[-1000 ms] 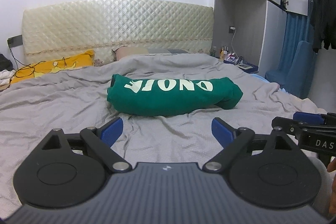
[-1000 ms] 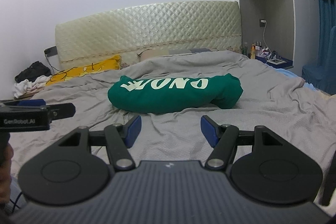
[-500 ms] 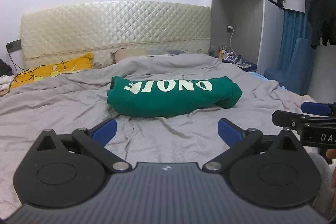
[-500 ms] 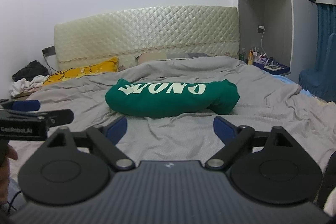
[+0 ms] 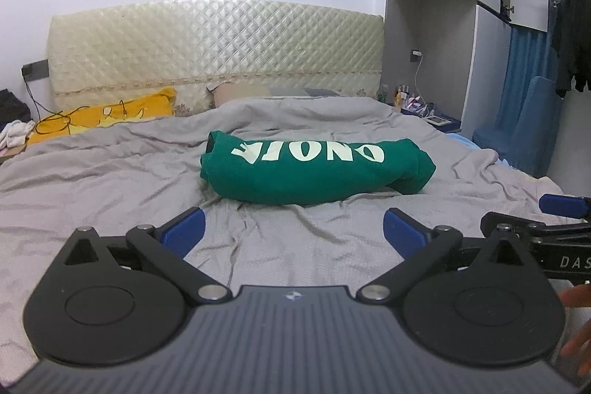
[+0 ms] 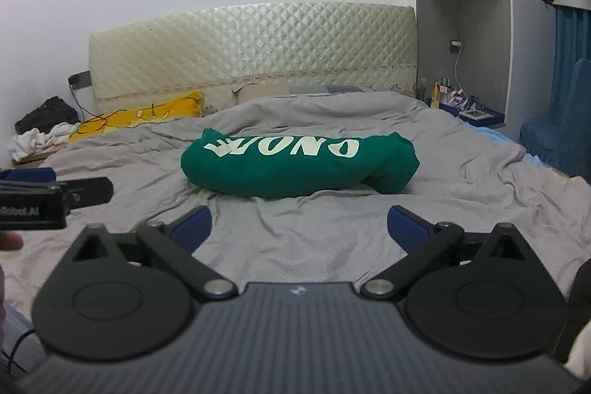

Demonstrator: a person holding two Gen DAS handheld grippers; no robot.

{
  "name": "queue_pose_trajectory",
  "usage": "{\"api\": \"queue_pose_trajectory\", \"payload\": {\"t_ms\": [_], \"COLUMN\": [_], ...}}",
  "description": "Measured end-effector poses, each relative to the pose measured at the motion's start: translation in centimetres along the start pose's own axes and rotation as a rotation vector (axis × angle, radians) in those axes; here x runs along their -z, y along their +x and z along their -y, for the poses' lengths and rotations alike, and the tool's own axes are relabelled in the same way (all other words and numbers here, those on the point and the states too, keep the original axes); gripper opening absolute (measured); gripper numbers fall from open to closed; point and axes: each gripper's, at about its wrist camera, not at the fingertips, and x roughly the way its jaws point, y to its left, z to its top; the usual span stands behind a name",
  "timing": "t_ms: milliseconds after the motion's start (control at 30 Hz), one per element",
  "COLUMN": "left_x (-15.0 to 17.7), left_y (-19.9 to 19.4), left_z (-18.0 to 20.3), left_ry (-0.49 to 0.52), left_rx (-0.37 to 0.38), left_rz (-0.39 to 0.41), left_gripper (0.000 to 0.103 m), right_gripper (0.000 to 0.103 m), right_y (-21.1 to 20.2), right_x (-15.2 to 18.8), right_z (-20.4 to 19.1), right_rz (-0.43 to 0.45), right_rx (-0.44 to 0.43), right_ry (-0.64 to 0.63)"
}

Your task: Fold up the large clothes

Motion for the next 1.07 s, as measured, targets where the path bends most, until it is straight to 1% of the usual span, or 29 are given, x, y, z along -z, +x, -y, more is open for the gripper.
{"api": "queue_pose_trajectory", "payload": {"t_ms": [100,367,500,667,1067], "left_x": [-0.1,-0.2,-0.2,-0.1,-0.2], "left_y": [0.0,-0.4,-0.7,-0.9,-1.3], "left_z": [0.1,0.0,0.1,0.2,0.0], "left_ry": [0.002,-0.016,-0.02,-0.016,-0.032], "left_rx": [-0.008,-0.024,-0.015,-0.015,-0.025], "left_rz": [-0.002,0.015,0.01,0.015,0.016], "left_gripper": [0.103,0.103,0.103,0.103,0.103], "right_gripper": [0.103,0.103,0.103,0.103,0.103], "right_y": [0.0,-0.3,-0.3,-0.6,-0.8], "right_x": [-0.1,-0.1,0.0,0.0,0.0], "right_z": [0.1,0.4,0.4,0.4,0.1], "right_rz": [-0.001,0.004,0.007,0.002,0.006], "right_rx": [-0.011,-0.007,-0.002,0.005,0.001], "right_ry": [0.011,0.032,0.031,0.045,0.033]}}
